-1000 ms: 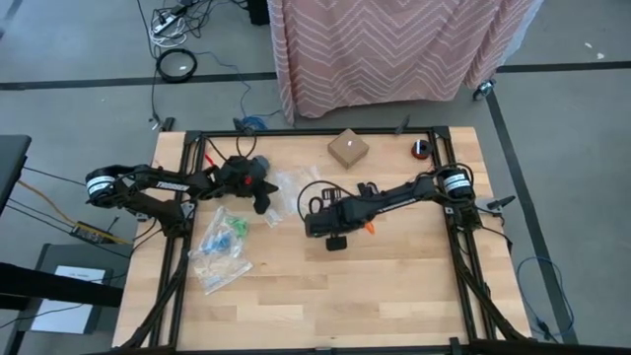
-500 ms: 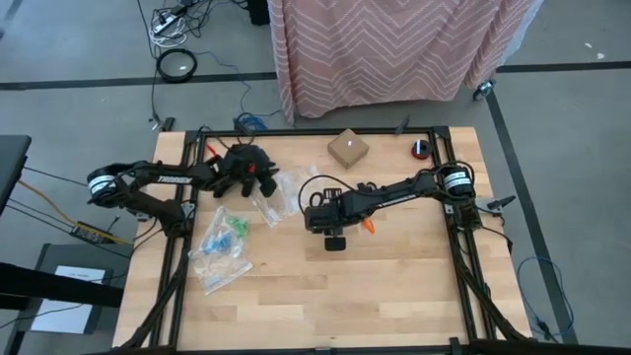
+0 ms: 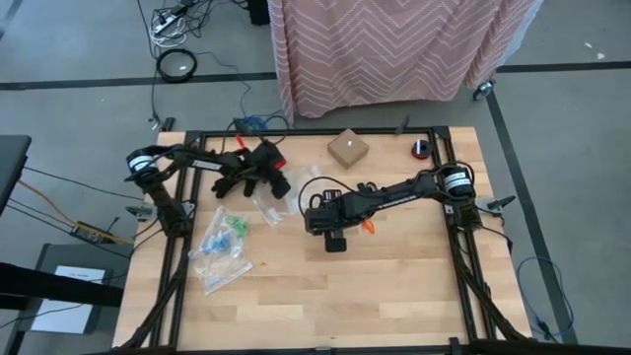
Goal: Sort rubber bands
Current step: Open the transparent zip bag
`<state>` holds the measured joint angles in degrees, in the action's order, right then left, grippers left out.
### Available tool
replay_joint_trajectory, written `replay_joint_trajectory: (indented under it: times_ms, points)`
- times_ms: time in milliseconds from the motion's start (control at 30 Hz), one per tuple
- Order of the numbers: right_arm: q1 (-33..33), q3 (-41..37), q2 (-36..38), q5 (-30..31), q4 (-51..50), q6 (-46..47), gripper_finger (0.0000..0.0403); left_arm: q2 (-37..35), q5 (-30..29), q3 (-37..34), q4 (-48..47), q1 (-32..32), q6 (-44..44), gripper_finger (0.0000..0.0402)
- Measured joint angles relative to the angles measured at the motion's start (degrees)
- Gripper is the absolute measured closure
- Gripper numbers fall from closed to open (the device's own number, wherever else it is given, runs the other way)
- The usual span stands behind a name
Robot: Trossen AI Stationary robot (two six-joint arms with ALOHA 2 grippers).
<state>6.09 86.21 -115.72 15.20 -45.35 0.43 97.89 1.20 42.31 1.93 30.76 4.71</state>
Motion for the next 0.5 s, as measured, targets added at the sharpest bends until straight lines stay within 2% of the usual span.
replay_joint_trajectory:
  times_ms: [167,233,300,433,500]
  points:
    - [0.57,0.0,0.0,-0.25,-0.26,-0.02,0.0185,2.25,0.54,0.16,-0.06,-0.72,0.14,0.0244]
    - [0.56,0.0,0.0,0.05,-0.22,0.06,0.0185,2.38,0.62,0.17,-0.62,-1.06,0.21,0.0257]
    - [0.54,0.0,0.0,0.66,-0.28,0.46,0.0186,2.4,0.72,0.17,-0.95,-1.6,1.19,0.0287]
    - [0.54,0.0,0.0,2.01,-0.61,0.48,0.0188,2.02,2.21,0.02,-0.94,-2.47,1.76,0.0378]
    - [0.54,0.0,0.0,3.71,-1.09,0.69,0.0188,1.27,2.71,-0.23,-1.24,-2.77,2.2,0.039]
